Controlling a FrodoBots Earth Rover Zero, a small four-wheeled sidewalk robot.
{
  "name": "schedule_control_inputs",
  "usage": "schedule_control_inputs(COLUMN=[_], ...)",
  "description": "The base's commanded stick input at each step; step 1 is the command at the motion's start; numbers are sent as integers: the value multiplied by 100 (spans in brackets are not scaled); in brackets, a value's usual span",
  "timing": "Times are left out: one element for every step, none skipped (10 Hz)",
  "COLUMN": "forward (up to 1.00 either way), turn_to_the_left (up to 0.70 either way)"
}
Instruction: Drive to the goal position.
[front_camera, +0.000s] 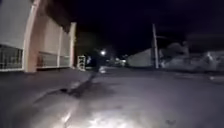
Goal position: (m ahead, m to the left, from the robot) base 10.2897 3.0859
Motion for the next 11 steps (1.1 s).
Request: schedule_control_inputs(forward=[50,50,50,50,50,50,50,50,50,50,50], turn_to_the_left=[-8,0,0,0,0,0,0,0,0,0,0])
